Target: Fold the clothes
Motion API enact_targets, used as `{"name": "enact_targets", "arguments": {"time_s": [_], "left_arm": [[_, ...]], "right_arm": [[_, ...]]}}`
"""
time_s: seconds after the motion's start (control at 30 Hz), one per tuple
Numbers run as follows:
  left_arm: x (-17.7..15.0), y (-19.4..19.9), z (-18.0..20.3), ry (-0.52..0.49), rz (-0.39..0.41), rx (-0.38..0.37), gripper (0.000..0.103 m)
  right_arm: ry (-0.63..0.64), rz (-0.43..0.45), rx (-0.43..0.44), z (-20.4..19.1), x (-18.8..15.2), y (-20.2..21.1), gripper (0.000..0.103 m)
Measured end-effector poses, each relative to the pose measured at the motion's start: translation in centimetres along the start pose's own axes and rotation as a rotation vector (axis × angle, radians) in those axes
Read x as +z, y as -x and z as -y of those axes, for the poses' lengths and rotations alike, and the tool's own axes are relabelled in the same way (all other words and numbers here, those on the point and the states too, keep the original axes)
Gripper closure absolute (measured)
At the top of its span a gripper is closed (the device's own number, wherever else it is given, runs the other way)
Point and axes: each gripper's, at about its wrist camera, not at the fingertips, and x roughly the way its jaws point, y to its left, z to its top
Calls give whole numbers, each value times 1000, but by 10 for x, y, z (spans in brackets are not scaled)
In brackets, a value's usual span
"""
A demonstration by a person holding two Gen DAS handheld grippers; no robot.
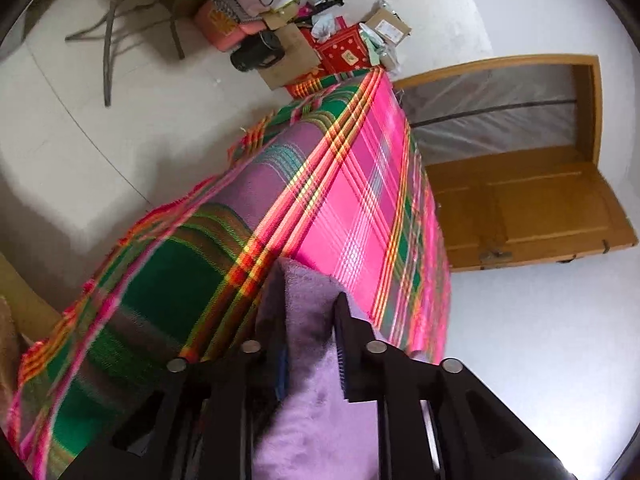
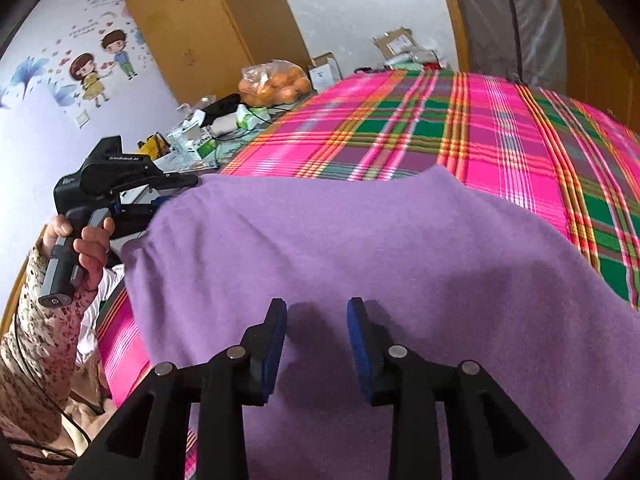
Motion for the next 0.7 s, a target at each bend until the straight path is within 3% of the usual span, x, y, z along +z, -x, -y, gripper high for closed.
{"name": "enact_targets", "arguments": {"time_s": [0.17,0.27,0.4,0.5,0.7], "left_arm": [[-16,41,11,-62,131,90,81],[-42,64,25,-159,185,120,81],[-76,63,38,-284,144,156,81],[-97,53,41,-339,96,196,81],[-102,53,25,-384,130,294,81]], "right_arm": [[113,-4,-56,-25,-10,3,71],[151,-40,-66,-41,-18,-5,71],[224,-45,-93,-70,-26,-20,63],[259,-34,-103,-91,-26,-29,62],[323,-30,-115,-129,-30,-43,62]]}}
